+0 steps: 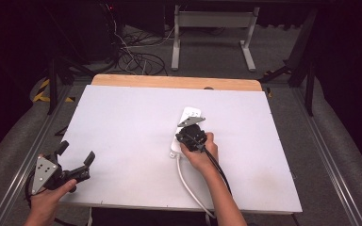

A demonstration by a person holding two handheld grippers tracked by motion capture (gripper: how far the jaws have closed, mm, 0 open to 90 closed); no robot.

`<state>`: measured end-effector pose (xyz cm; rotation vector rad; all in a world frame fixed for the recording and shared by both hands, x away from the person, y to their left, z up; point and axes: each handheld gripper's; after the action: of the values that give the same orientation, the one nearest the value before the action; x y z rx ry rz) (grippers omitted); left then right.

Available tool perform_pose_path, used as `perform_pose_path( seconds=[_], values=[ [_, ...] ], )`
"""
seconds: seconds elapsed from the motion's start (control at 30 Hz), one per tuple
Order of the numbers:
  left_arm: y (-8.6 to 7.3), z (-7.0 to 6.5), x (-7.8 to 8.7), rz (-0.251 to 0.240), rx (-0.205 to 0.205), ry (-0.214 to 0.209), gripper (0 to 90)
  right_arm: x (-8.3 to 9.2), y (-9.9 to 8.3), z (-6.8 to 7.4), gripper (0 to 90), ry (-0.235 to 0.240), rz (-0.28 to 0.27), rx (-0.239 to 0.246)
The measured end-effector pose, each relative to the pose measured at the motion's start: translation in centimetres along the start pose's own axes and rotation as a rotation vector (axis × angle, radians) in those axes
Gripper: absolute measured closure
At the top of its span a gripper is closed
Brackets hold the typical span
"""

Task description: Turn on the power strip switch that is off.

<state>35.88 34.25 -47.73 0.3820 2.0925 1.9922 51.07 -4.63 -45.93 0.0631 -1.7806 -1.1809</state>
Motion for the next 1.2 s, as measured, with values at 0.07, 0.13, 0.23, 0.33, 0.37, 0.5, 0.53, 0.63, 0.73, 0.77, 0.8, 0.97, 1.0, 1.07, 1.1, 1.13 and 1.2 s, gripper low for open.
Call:
perform_pose_path(
  seconds=[0.07, 0.13, 0.23, 0.33, 0.37, 0.5, 0.53, 0.63, 0.73, 0.77, 0.8, 0.97, 1.0, 1.07, 1.1, 1.13, 1.2],
  values=[
    [-0.02, -0.04, -0.01, 0.001, 0.007, 0.0, 2.9, -0.01, 0.01, -0.01, 90.0, 0.001, 0.001, -0.003],
    [-0.01, -0.02, -0.02, -0.001, 0.006, 0.001, 2.9, -0.01, 0.01, 0.0, 90.0, 0.0, 0.001, -0.004],
    [0.0, -0.04, -0.02, -0.007, 0.009, 0.004, 2.9, -0.01, 0.0, 0.03, 90.0, -0.002, 0.0, -0.003],
    [0.0, -0.02, -0.01, -0.006, 0.008, 0.004, 2.9, 0.0, -0.02, 0.0, 90.0, -0.001, -0.001, -0.004],
    [0.0, -0.02, -0.01, -0.005, 0.008, 0.004, 2.9, -0.02, -0.03, -0.01, 90.0, 0.001, -0.003, -0.007],
    [-0.01, -0.06, -0.02, -0.004, 0.007, 0.0, 2.9, -0.02, -0.03, 0.01, 90.0, 0.0, -0.002, -0.008],
    [-0.02, -0.05, -0.02, -0.004, 0.007, 0.0, 2.9, -0.02, -0.03, 0.01, 90.0, 0.0, -0.002, -0.008],
    [-0.02, -0.05, -0.02, -0.003, 0.007, 0.001, 2.9, -0.02, -0.03, 0.05, 90.0, -0.005, 0.001, -0.008],
    [-0.03, -0.06, -0.04, -0.003, 0.01, -0.001, 2.9, -0.05, -0.07, 0.12, 90.0, -0.006, -0.004, -0.012],
    [-0.03, -0.07, -0.04, -0.002, 0.008, -0.001, 2.9, -0.05, -0.08, 0.08, 90.0, -0.003, -0.003, -0.014],
    [-0.03, -0.07, -0.04, -0.002, 0.008, -0.001, 2.9, -0.06, -0.09, 0.07, 90.0, -0.003, -0.003, -0.014],
    [-0.04, -0.07, -0.03, -0.002, 0.01, -0.001, 2.9, -0.07, 0.04, 0.24, 90.0, -0.018, 0.012, -0.013],
    [-0.04, -0.04, -0.02, 0.0, 0.008, -0.002, 2.9, -0.07, 0.11, 0.27, 90.0, -0.02, 0.018, -0.009],
    [-0.01, -0.01, 0.0, -0.003, 0.002, 0.0, 3.0, -0.06, 0.05, 0.31, 90.0, -0.022, 0.014, -0.011],
    [-0.01, -0.03, 0.0, -0.004, 0.007, 0.001, 2.9, -0.05, 0.06, 0.36, 90.0, -0.026, 0.016, -0.008],
    [-0.02, -0.02, -0.01, -0.003, 0.005, -0.001, 2.9, -0.05, 0.06, 0.36, 90.0, -0.026, 0.016, -0.008],
    [-0.04, -0.07, -0.02, -0.001, 0.01, 0.0, 2.9, -0.07, 0.1, 0.48, 90.0, -0.036, 0.018, -0.002]
  ],
)
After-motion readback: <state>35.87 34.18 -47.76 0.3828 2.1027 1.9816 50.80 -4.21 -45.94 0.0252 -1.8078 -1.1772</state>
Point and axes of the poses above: each handheld gripper's, and its own axes: x roughly backward along the jaws, y roughly out of its top, z roughly to its left, and after that the axes turned 4 degrees about x, right-handed
